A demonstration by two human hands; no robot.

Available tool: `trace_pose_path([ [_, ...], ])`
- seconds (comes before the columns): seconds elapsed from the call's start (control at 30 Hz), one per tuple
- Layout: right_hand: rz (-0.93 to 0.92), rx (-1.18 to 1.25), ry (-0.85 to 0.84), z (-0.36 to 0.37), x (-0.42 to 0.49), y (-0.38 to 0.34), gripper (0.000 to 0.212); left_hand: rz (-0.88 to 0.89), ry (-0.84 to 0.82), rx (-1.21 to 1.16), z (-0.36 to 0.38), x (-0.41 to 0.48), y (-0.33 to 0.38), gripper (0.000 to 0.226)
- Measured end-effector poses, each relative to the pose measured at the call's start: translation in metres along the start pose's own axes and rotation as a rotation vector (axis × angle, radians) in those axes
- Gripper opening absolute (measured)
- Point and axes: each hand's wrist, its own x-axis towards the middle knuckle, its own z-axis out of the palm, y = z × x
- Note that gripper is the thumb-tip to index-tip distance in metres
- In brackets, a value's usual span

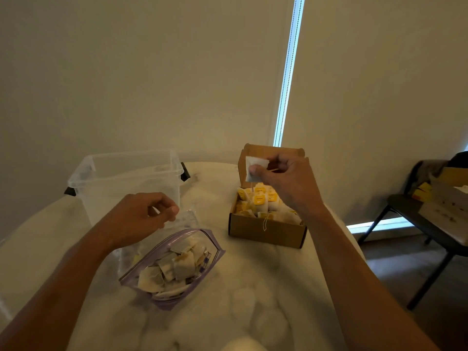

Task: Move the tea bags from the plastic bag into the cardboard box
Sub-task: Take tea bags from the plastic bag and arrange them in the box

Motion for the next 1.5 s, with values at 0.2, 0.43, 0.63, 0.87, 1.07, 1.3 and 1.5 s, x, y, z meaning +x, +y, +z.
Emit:
trace_pose_path([
  [0.2,0.066,-0.119,-0.104,0.017,-0.011,0.019,0.032,0.027,-0.088,-0.043,-0.008,0.0,-0.012,0.069],
  [0.43,0.004,-0.526,-0.168,0.022,-0.011,0.03,0.033,-0.027,-0.129,-0.003,-0.015,-0.002,-0.037,0.078],
  [0.63,-0.147,-0.509,0.008,0.007,-0.016,0.03,0.025,-0.002,-0.2,-0.137,-0.015,-0.007,-0.025,0.061],
  [0.87,-0.277,-0.111,-0.355,0.013,-0.065,-0.017,0.019,0.009,-0.265,-0.115,-0.011,-0.007,-0.03,0.077],
  [1.07,-0.427,-0.108,-0.605,0.049,-0.097,-0.031,0.019,0.025,-0.262,-0.16,-0.006,-0.004,-0.035,0.086],
  [1.3,-0.624,-0.506,-0.748,0.084,-0.111,-0.023,0.045,0.016,-0.233,-0.126,0.0,-0.002,-0.038,0.051],
  [1.5,-0.698,-0.607,-0.725,0.09,-0.116,-0.014,0.055,0.004,-0.249,-0.095,0.002,-0.004,-0.035,0.044],
])
